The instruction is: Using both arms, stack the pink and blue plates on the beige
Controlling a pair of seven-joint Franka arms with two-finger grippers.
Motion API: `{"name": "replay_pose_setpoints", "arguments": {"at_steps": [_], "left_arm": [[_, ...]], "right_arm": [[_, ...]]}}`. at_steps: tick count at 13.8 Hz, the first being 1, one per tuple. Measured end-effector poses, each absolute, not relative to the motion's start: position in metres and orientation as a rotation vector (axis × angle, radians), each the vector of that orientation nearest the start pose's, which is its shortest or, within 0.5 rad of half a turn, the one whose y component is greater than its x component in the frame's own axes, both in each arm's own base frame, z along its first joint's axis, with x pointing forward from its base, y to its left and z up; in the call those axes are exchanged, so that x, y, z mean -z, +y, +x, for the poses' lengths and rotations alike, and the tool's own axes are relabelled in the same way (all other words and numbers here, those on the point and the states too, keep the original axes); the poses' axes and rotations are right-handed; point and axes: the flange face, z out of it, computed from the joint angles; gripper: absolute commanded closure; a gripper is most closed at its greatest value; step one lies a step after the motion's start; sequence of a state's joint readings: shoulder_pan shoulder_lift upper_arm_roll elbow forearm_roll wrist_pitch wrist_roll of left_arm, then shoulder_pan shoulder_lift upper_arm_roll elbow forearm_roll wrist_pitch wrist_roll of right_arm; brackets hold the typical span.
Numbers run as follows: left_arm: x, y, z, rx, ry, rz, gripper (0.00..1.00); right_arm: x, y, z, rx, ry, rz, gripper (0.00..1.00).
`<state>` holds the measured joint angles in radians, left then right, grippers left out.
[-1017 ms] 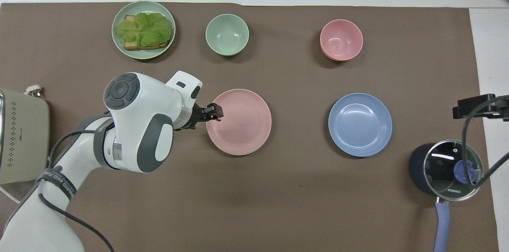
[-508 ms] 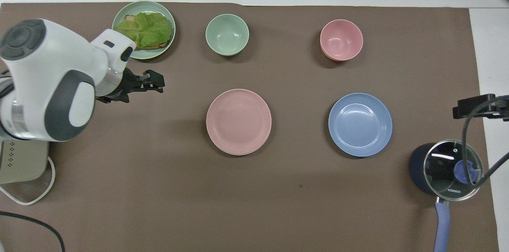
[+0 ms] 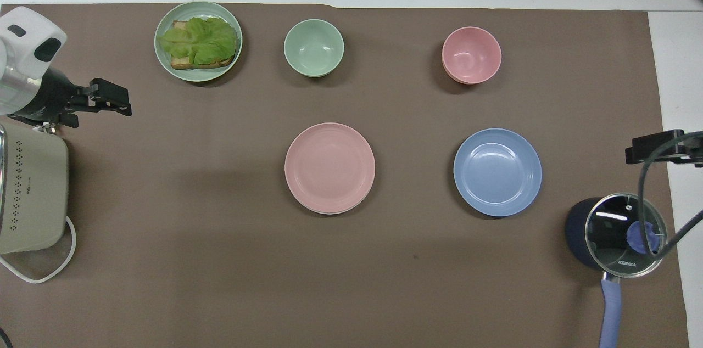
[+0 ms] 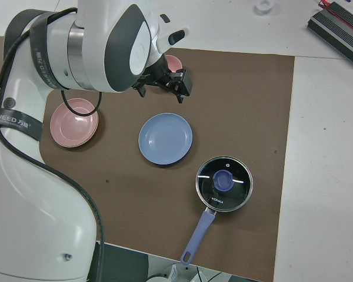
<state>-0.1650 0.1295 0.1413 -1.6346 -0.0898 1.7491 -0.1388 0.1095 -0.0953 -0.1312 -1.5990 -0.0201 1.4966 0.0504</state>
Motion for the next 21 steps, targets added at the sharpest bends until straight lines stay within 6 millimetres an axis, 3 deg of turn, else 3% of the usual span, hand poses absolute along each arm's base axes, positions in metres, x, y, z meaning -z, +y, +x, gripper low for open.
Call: {"name": "replay_pose_setpoints", "arguments": {"at_steps": [4,8,18,21], "left_arm": [[-0.574,-0.002,0.584,-0.101,-0.122,-3.19,0.0],[-0.613,0.012,0.552,-0.088,-0.121,-3.201,0.0],[-0.608,0.014,0.543,-0.112,-0.101,-3.194,0.0],[-0.608,0.011,0.543,-0.112,-0.067,-3.172,0.0]], "right_arm": [[-0.655,-0.017,0.517,-0.012,0.115,-3.147,0.0],[-0.655,-0.017,0.517,-0.012,0.115,-3.147,0.0],[-0.656,-0.014,0.52,0.025,0.036,-3.149,0.0],[-0.647,-0.014,0.522,0.021,0.003,-3.15,0.0]]}}
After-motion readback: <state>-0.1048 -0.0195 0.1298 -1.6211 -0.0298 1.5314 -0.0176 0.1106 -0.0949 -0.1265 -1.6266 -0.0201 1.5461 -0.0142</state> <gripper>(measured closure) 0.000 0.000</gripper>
